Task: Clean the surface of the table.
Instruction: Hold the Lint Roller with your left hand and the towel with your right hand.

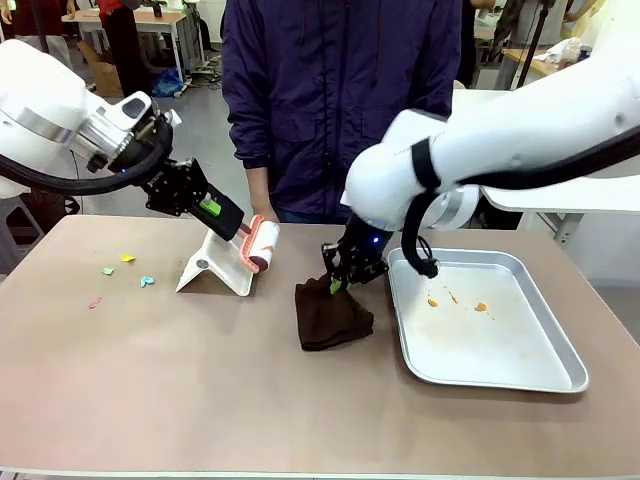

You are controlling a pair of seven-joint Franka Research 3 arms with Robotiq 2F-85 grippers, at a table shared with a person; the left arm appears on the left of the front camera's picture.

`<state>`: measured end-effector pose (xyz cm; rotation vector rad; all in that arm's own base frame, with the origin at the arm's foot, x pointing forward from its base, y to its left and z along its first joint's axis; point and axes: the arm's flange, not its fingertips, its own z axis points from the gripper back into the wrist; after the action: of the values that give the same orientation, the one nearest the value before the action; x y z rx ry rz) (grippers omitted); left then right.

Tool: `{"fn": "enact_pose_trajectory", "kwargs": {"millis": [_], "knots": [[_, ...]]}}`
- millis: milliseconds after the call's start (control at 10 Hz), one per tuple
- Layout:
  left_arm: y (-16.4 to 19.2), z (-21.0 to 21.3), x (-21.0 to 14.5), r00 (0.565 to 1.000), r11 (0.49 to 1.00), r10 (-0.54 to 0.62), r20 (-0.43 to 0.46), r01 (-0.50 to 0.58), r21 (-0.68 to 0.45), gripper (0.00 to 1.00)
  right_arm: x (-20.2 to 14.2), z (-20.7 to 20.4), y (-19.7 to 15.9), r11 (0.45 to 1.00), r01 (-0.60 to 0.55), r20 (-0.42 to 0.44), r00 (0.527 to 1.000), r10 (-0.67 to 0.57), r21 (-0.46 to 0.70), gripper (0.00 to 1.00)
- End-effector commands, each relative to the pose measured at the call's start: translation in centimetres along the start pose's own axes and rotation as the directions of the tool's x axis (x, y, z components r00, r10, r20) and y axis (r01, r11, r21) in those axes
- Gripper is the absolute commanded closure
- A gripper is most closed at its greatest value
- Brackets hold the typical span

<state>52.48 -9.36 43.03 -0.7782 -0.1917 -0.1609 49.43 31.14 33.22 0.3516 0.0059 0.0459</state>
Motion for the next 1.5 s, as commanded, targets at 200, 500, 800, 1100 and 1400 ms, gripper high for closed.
{"fn": "enact_pose_trajectory", "kwargs": {"millis": [200, 500, 800, 1100, 1400], "knots": [[-2.0, 5.7, -4.8, 0.992, 0.974, -0.07, 0.108, 0.091, -0.207, 1.0, -3.3, 7.4, -6.1, 0.822, -0.142, -0.049, 0.978, 0.201, 0.551, 1.0], [-1.4, 13.3, -9.7, 0.99, 0.933, 0.013, 0.14, 0.039, -0.358, 1.0, -5.9, 12.7, -9.8, 0.647, -0.061, -0.06, 0.985, 0.163, 0.76, 1.0], [3.5, 20.8, -16.6, 0.962, 0.893, 0.222, 0.161, -0.134, -0.429, 1.0, -10.0, 17.9, -16.2, 0.485, 0.007, -0.047, 0.996, 0.07, 0.874, 1.0], [10.9, 25.8, -23.0, 0.942, 0.898, 0.273, 0.193, -0.178, -0.402, 1.0, -12.3, 21.6, -26.3, 0.339, 0.073, -0.037, 0.993, -0.111, 0.938, 1.0], [17.0, 28.4, -27.4, 0.916, 0.897, 0.292, 0.274, -0.163, -0.411, 1.0, -12.7, 23.4, -35.1, 0.244, 0.102, -0.075, 0.99, -0.117, 0.964, 1.0]]}}
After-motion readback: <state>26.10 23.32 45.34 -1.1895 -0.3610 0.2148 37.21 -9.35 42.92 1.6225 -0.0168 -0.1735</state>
